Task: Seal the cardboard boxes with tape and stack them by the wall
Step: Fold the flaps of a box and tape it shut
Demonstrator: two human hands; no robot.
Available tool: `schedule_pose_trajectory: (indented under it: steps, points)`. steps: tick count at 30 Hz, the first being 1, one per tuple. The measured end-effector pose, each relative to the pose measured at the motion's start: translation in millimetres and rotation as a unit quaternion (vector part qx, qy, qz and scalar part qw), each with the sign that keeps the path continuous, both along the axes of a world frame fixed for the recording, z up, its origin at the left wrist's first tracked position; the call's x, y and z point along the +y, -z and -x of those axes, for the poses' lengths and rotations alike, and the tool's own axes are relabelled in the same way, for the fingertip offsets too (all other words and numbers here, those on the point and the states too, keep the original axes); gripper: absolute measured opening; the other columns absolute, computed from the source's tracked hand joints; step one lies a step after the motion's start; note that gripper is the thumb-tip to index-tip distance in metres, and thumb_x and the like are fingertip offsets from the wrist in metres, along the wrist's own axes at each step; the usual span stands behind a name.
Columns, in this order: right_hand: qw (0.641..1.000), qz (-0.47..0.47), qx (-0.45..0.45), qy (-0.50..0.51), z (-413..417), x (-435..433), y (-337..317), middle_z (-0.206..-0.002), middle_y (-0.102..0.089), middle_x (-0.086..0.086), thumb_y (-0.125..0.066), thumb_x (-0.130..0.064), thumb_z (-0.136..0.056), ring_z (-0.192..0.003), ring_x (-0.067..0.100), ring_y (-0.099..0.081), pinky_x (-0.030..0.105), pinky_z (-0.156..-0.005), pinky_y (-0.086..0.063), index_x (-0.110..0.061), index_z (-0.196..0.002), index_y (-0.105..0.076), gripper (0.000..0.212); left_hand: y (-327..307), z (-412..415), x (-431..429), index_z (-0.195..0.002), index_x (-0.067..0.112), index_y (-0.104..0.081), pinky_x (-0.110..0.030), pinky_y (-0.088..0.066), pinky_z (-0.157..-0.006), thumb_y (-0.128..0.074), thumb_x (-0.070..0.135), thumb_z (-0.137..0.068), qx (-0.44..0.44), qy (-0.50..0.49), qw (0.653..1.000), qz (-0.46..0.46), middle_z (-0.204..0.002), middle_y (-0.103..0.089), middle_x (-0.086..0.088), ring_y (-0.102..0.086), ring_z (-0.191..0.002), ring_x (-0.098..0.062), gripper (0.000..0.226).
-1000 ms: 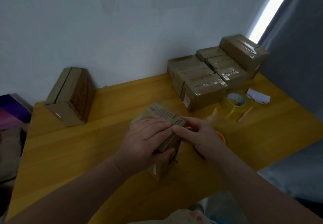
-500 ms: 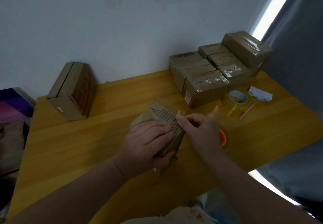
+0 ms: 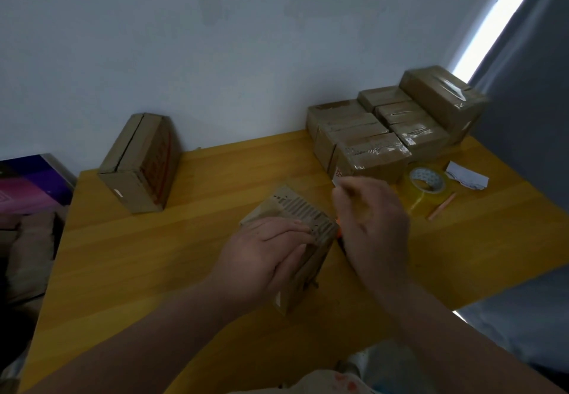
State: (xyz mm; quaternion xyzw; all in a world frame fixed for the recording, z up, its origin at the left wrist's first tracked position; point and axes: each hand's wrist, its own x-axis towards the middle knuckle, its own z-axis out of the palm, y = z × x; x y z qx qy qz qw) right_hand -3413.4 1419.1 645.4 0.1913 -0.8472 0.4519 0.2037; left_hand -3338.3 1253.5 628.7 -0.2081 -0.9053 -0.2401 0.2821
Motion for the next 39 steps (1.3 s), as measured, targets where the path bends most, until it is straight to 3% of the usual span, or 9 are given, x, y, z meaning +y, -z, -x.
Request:
schedule_pose_trajectory:
  steps: [2, 5, 8, 13, 18, 22, 26, 30, 39]
  points:
    - [0.983, -0.109, 0.112, -0.093, 3.5, -3.5, -1.0, -0.119, -0.062, 0.007, -0.053, -0.030, -0.092, -0.112, 0.020, -0.049, 0.022, -0.094, -0.035, -0.017, -0.110, -0.072, 0.029, -4.9, 1.8, 0.1, -0.105, 0.014, -0.066, -0.019, -0.046, -0.082, -0.051, 0.019, -0.093, -0.006, -0.016, 1.000, -0.005, -0.098, -0.071, 0.000, -0.062, -0.092, -0.009, 0.020]
    - [0.962, -0.195, 0.078, -0.174, 10.1, -9.0, 0.5, -0.136, -0.054, 0.009, -0.048, -0.034, -0.091, -0.125, 0.026, -0.038, 0.035, -0.102, -0.037, -0.020, -0.106, -0.075, 0.034, -13.4, 3.0, 0.0, -0.097, 0.017, -0.055, -0.016, -0.042, -0.074, -0.059, 0.028, -0.085, -0.003, -0.060, 0.998, -0.033, -0.092, -0.063, -0.001, -0.052, -0.087, -0.009, 0.017]
    - [0.956, -0.237, -0.005, -0.174, 17.2, -6.4, -1.9, -0.138, -0.053, 0.005, -0.043, -0.045, -0.088, -0.128, 0.027, -0.037, 0.047, -0.103, -0.040, -0.022, -0.117, -0.071, 0.046, -19.5, 3.3, -1.0, -0.109, 0.019, -0.047, -0.016, -0.032, -0.083, -0.066, 0.055, -0.070, -0.024, -0.181, 0.980, -0.072, -0.107, -0.044, 0.003, -0.036, -0.101, -0.007, 0.057]
    - [0.956, -0.231, -0.037, -0.178, 22.1, -5.8, -3.5, -0.131, -0.060, 0.000, -0.050, -0.042, -0.088, -0.126, 0.026, -0.043, 0.038, -0.104, -0.035, -0.018, -0.125, -0.065, 0.047, -19.6, 14.4, -13.7, -0.149, 0.025, -0.025, -0.036, -0.035, -0.108, -0.067, 0.080, -0.052, -0.289, -0.187, 0.919, -0.192, -0.144, -0.034, 0.010, -0.033, -0.131, -0.008, 0.118]
    - [0.963, -0.177, -0.092, -0.183, 20.5, -8.0, -1.5, -0.128, -0.061, -0.004, -0.058, -0.036, -0.086, -0.124, 0.016, -0.043, 0.024, -0.100, -0.028, -0.019, -0.127, -0.063, 0.045, -10.1, 17.6, -23.0, -0.148, 0.029, -0.032, -0.038, -0.031, -0.114, -0.043, 0.088, -0.066, -0.312, -0.117, 0.936, -0.115, -0.148, -0.036, 0.013, -0.031, -0.136, -0.005, 0.102]
    - [0.966, -0.147, -0.105, -0.186, 17.7, -9.4, 1.6, -0.125, -0.063, -0.001, -0.055, -0.036, -0.085, -0.120, 0.015, -0.050, 0.025, -0.100, -0.035, -0.017, -0.126, -0.062, 0.046, -18.4, 18.9, -23.8, -0.150, 0.039, -0.016, -0.034, -0.017, -0.118, -0.014, 0.090, -0.070, -0.318, -0.126, 0.939, 0.032, -0.156, -0.016, 0.018, -0.010, -0.145, -0.009, 0.095]
    - [0.972, -0.111, -0.091, -0.185, 11.7, -9.4, 3.1, -0.121, -0.065, -0.001, -0.056, -0.031, -0.086, -0.114, 0.015, -0.056, 0.026, -0.096, -0.043, -0.015, -0.126, -0.063, 0.043, -25.4, 17.7, -21.5, -0.151, 0.038, -0.012, -0.038, -0.024, -0.115, -0.004, 0.082, -0.075, -0.300, -0.142, 0.935, 0.129, -0.158, -0.011, 0.016, -0.004, -0.147, -0.012, 0.088]
    - [0.980, -0.066, -0.074, -0.172, 8.6, -9.7, 5.8, -0.116, -0.066, -0.004, -0.063, -0.030, -0.085, -0.102, 0.012, -0.062, 0.036, -0.084, -0.055, -0.017, -0.127, -0.059, 0.044, -29.3, 16.8, -20.3, -0.151, 0.039, -0.009, -0.037, -0.028, -0.112, 0.001, 0.080, -0.076, -0.301, -0.143, 0.929, 0.158, -0.159, -0.012, 0.014, -0.004, -0.147, -0.013, 0.087]
    - [0.972, -0.013, -0.186, -0.146, 7.7, -7.4, 6.7, -0.116, -0.058, -0.018, -0.074, -0.030, -0.083, -0.095, -0.006, -0.058, 0.004, -0.079, -0.045, -0.025, -0.149, -0.033, 0.077, -31.9, 18.8, -23.8, -0.145, 0.054, -0.002, -0.038, -0.033, -0.109, -0.002, 0.084, -0.073, -0.337, -0.124, 0.921, 0.148, -0.159, -0.003, 0.016, 0.003, -0.147, -0.011, 0.079]
